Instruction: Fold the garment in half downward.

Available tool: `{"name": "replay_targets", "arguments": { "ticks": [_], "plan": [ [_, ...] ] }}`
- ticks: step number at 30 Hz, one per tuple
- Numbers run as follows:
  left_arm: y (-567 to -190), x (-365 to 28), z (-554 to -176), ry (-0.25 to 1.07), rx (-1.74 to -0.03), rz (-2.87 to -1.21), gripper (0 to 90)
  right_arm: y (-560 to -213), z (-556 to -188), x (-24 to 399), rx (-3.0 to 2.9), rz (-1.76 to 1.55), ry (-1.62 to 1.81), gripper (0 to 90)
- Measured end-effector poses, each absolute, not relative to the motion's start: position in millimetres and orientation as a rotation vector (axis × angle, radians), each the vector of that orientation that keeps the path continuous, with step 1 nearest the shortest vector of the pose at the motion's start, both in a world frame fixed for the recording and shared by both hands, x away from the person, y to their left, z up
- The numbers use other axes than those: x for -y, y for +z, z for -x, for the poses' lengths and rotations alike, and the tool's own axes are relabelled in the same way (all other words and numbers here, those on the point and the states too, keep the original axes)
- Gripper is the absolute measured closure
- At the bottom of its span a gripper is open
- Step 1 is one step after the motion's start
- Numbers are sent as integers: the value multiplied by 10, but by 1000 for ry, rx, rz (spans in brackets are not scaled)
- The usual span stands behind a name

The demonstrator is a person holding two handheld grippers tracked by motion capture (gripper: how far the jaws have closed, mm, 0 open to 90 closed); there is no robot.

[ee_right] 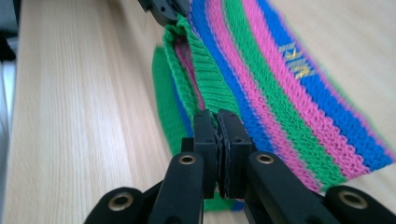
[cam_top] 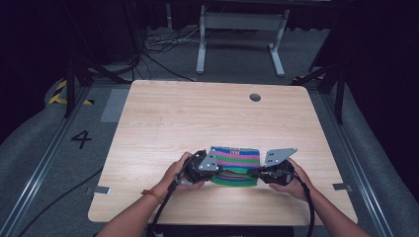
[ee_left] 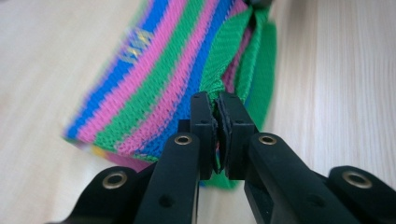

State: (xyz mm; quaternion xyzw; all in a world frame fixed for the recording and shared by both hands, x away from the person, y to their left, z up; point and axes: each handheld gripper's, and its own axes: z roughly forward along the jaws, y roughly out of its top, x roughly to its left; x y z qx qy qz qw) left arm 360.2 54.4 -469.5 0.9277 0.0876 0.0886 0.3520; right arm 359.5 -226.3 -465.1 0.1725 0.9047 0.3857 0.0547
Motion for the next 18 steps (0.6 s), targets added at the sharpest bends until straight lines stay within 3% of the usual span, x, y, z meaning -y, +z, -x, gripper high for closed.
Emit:
{"name": "replay_targets", "arguments": {
  "ticks": [5, 18],
  "plan": [
    [-4839, -552, -3562, 217, -233, -2432, 853, -4838, -3615, 2207, -2805, -528, 1108, 870],
    [-4916, -546, -3809, 292, -279, -2402, 850, -4911, -3784, 2225, -2703, -618, 1149, 868]
  ]
}}
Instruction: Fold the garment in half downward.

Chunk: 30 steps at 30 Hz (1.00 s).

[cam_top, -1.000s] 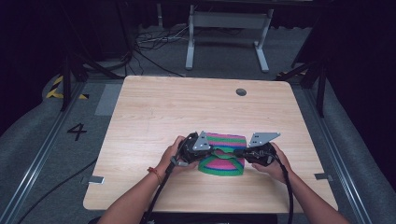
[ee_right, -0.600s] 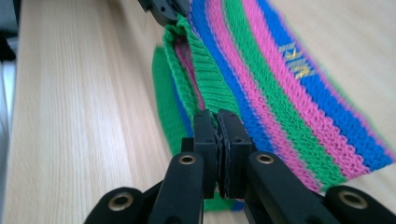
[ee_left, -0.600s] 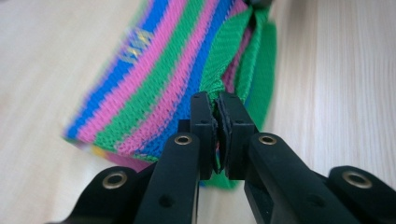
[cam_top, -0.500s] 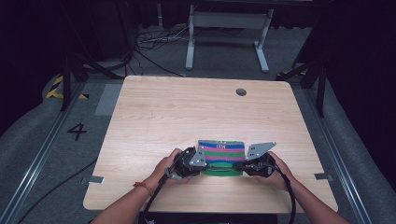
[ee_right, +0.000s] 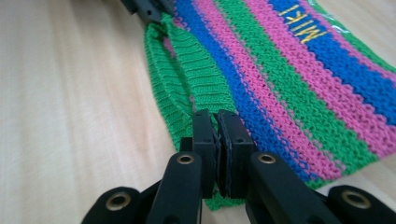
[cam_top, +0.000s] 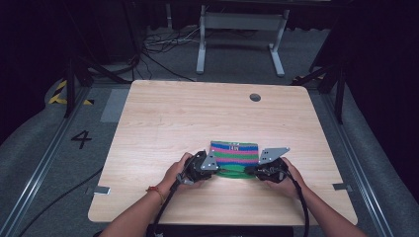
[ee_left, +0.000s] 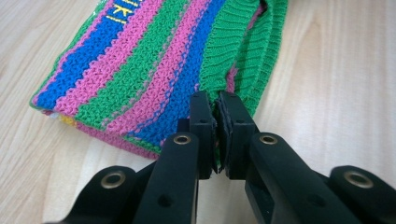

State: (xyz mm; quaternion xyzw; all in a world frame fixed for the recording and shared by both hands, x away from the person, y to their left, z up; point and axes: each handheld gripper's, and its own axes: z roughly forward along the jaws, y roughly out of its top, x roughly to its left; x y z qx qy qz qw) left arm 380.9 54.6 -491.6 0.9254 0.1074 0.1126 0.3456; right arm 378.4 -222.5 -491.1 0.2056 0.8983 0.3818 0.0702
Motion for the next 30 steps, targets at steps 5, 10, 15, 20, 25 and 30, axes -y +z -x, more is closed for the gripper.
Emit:
{"name": "replay_targets", "arguments": {
  "ticks": [5, 10, 15, 20, 25, 30],
  "plan": [
    [-4917, -558, -3850, 281, -301, -2393, 846, -4928, -3847, 2220, -2680, -639, 1160, 868],
    [-4870, -567, -3827, 283, -301, -2391, 804, -4894, -3808, 2209, -2671, -622, 1143, 819],
    [-4769, -624, -3790, 297, -313, -2352, 769, -4838, -3777, 2231, -2661, -605, 1151, 774],
    [-4675, -693, -3722, 310, -325, -2338, 688, -4757, -3730, 2253, -2650, -578, 1153, 701],
    [-4605, -765, -3672, 352, -359, -2340, 568, -4650, -3696, 2294, -2630, -587, 1161, 603],
    [-4552, -909, -3632, 372, -442, -2350, 369, -4542, -3657, 2365, -2618, -580, 1112, 430]
  ]
}}
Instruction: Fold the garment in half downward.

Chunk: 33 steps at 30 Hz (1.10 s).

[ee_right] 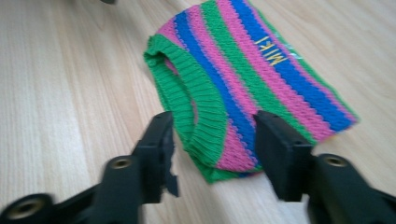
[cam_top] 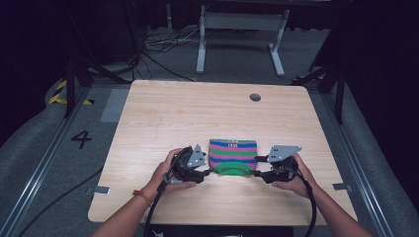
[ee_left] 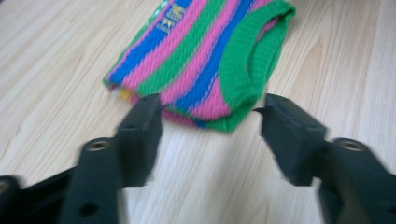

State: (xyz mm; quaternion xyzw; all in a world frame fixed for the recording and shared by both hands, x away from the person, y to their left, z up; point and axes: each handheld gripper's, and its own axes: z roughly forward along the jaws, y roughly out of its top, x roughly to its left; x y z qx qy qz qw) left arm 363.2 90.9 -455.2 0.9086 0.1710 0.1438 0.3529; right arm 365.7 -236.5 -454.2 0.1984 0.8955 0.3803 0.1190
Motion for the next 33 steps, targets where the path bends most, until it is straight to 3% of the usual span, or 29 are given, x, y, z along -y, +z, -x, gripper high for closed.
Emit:
{"name": "replay_targets", "arguments": {
  "ticks": [4, 9, 25, 33],
  "plan": [
    [-4532, -1040, -3611, 363, -481, -2344, 278, -4502, -3605, 2480, -2595, -585, 1083, 324],
    [-4488, -1288, -3501, 412, -509, -2392, 221, -4515, -3549, 2633, -2565, -631, 1025, 261],
    [-4637, -1779, -3384, 457, -617, -2468, 202, -4677, -3458, 3173, -2461, -825, 955, 203],
    [-4719, -2106, -3319, 453, -708, -2383, 200, -4844, -3361, 3596, -2390, -992, 947, 187]
  ]
}}
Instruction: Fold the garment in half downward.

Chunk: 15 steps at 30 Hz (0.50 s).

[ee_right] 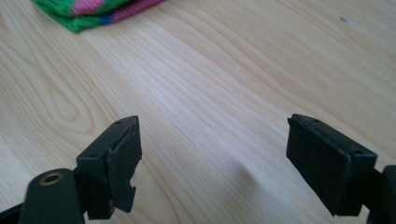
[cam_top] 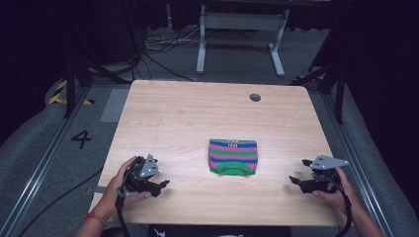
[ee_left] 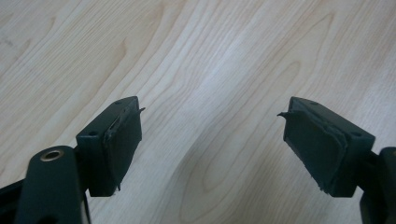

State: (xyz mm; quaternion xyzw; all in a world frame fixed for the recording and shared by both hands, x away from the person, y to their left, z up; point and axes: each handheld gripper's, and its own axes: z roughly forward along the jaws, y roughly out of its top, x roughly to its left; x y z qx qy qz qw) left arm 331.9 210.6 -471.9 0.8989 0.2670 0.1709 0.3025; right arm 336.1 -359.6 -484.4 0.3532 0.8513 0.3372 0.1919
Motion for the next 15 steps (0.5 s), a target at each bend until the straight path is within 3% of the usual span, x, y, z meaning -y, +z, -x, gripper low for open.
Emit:
{"name": "replay_targets", "arguments": {
  "ticks": [15],
  "plan": [
    [-4981, -2519, -3318, 307, -895, -2269, 146, -5062, -3313, 3905, -2327, -1182, 1007, 156]
  ]
}}
